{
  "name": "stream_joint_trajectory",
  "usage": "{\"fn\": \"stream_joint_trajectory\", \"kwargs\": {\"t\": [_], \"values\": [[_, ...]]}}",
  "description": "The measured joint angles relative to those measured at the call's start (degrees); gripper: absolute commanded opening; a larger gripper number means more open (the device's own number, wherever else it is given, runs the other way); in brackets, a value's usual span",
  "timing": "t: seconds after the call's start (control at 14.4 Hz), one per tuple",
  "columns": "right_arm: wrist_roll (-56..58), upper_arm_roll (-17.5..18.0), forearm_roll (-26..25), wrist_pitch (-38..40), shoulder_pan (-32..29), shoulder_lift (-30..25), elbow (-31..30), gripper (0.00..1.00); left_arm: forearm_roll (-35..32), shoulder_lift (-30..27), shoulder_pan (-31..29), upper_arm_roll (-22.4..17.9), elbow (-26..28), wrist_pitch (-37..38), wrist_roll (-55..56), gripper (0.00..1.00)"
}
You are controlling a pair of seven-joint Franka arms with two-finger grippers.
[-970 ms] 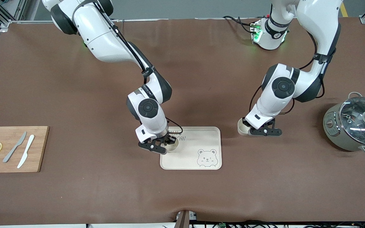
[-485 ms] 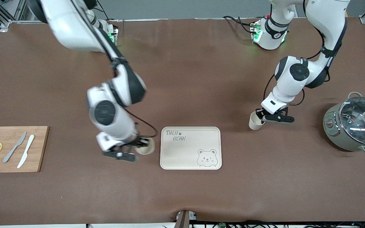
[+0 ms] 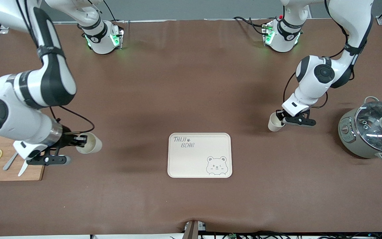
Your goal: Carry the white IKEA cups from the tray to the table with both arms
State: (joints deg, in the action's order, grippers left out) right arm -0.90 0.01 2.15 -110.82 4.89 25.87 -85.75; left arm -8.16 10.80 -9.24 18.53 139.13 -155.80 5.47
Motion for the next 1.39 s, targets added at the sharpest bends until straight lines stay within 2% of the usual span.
{"fn": "stream_joint_trajectory", "kwargs": {"t": [0.21,0.49,0.62,1.04,1.25,1.32,1.39], "values": [[8.1,0.0,0.0,-9.6,-4.6,0.2,-8.1,0.00,1.7,-2.3,-0.3,0.5,-0.4,6.9,-2.4,0.00],[8.4,0.2,0.0,-15.0,-5.0,2.9,-10.5,0.00,14.3,-2.9,-3.7,0.5,-2.0,11.0,-18.5,0.00],[8.4,0.2,0.0,-17.3,-5.4,5.3,-10.6,0.00,17.3,-2.8,-4.6,0.5,-2.3,11.4,-22.3,0.00],[8.4,0.2,0.0,-22.9,-6.0,7.7,-12.4,0.00,17.6,-1.7,-4.5,0.6,-3.1,10.9,-23.4,0.00],[8.4,0.2,0.0,-26.3,-6.1,8.2,-14.5,0.00,17.1,1.5,-4.7,0.4,-3.5,6.7,-23.8,0.00],[8.4,0.3,0.0,-26.6,-6.1,8.5,-14.5,0.27,16.4,2.6,-5.0,0.4,-3.5,5.5,-23.9,0.00],[8.4,0.3,0.0,-26.6,-6.0,8.6,-14.5,0.88,15.7,3.7,-5.3,0.3,-3.6,4.6,-23.9,0.00]]}}
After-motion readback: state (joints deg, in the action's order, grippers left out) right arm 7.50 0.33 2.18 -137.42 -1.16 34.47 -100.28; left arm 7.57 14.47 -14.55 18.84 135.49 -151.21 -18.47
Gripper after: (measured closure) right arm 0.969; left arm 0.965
